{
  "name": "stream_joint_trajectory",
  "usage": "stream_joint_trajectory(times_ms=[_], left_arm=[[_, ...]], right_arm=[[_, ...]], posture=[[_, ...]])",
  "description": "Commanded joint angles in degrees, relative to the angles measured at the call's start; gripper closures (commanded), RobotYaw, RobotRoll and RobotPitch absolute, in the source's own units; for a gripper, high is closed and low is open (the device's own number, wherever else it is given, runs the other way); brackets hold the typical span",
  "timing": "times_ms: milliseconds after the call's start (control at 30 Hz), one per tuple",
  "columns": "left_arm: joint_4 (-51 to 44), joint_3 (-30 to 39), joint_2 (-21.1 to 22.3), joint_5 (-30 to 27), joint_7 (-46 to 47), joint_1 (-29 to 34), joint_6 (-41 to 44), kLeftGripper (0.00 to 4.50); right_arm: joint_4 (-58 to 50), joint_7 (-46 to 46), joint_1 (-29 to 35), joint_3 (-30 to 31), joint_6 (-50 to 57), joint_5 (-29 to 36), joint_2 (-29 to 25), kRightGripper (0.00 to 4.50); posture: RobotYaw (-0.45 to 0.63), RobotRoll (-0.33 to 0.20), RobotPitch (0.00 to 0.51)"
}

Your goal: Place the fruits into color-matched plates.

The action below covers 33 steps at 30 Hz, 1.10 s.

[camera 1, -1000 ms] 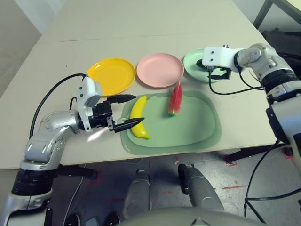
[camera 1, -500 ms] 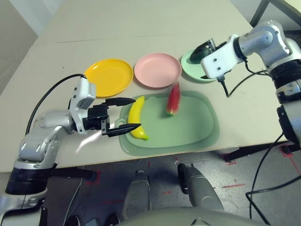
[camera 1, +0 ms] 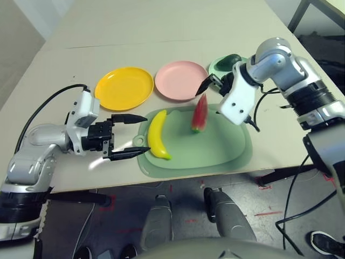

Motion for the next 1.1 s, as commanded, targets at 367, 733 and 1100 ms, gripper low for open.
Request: stream_joint_trajectory(times_ms=[367,733,1100], left_arm=[[-0.6,1.0,0.5,1.1,1.4,1.8,-1.0,0.00],[-0.9,1.9,0.8,1.1,1.7,2.7,-1.2,0.00],[0.2,1.0,0.7,1.8,1.3,1.8,-2.0,0.00]], right_arm=[[12.4,-7.6,-0.2,4.1,-3.4,-10.1,5.3,0.02],[16.2,-8.5,1.1,5.9,-5.8,-12.2,6.1,0.02],[14.6,-4.3,2.4,5.0,-3.7,-9.3,5.1,2.29]], posture=[[0.00,0.000,0.210],[0.01,0.000,0.219],[-0.01,0.000,0.219]])
